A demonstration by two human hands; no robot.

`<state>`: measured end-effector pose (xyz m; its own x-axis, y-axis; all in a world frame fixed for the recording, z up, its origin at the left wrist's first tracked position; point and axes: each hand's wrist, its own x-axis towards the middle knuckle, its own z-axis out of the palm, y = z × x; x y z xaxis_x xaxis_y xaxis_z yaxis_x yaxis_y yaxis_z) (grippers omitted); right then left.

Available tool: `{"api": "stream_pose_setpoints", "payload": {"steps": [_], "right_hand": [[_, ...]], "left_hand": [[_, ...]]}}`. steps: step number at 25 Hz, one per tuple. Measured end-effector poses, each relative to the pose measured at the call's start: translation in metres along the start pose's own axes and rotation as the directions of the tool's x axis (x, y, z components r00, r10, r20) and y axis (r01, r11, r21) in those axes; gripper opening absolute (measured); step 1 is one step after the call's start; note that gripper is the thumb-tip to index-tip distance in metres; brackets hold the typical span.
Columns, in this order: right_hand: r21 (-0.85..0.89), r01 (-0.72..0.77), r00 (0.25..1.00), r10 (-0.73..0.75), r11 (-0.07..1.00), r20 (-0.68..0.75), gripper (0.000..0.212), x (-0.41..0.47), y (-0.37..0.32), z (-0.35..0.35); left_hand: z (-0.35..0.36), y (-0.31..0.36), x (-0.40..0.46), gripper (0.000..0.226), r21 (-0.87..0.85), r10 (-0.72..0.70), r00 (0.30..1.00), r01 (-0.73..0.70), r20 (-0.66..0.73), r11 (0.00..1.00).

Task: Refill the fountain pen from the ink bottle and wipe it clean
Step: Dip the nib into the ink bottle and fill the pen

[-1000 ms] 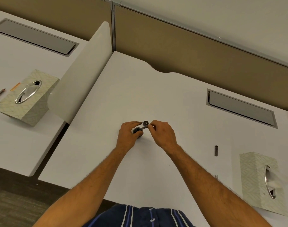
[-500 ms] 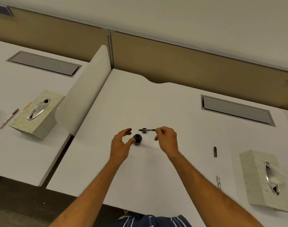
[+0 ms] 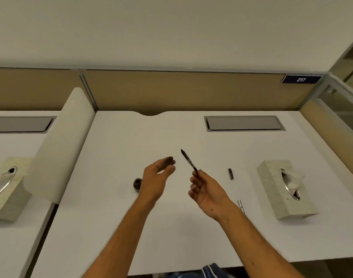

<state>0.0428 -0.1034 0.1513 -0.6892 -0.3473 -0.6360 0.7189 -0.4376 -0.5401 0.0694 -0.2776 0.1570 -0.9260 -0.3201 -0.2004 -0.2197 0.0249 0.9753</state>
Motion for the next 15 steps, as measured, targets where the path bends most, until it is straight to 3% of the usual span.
{"api": "stream_pose_setpoints", "payload": {"steps": [6,11,15], "right_hand": [[0.165,-0.009,0.999,0.002,0.986,0.045,0.023,-0.034,-0.023,-0.043],[0.161,-0.036,0.997,0.024,0.986,0.077,0.025,-0.058,-0.052,-0.093],[-0.002,-0.028,0.996,0.028,1.0,0.083,0.032,-0.075,-0.074,-0.139]], "left_hand": [[0.092,0.034,-0.019,0.026,-0.024,0.052,0.976,-0.049,0.211,0.999],[0.161,0.046,-0.043,0.024,-0.02,0.076,0.978,-0.073,0.196,0.997],[0.208,0.05,-0.065,0.023,-0.059,0.078,0.988,-0.071,0.137,0.996]]}}
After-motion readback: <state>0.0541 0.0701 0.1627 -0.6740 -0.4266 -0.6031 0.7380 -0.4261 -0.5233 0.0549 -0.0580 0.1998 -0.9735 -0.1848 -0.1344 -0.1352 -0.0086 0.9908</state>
